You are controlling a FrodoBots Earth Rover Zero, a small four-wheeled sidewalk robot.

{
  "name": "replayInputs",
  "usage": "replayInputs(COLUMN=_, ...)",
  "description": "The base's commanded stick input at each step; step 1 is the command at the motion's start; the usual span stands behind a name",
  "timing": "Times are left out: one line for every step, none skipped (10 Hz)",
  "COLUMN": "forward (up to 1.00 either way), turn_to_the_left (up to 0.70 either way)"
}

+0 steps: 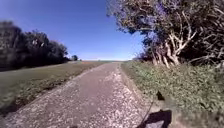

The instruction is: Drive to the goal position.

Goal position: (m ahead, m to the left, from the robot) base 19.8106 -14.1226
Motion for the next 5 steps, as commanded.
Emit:
replayInputs(forward=0.70, turn_to_the_left=0.00)
replayInputs(forward=0.70, turn_to_the_left=0.00)
replayInputs(forward=0.70, turn_to_the_left=0.00)
replayInputs(forward=0.70, turn_to_the_left=0.00)
replayInputs(forward=0.70, turn_to_the_left=0.00)
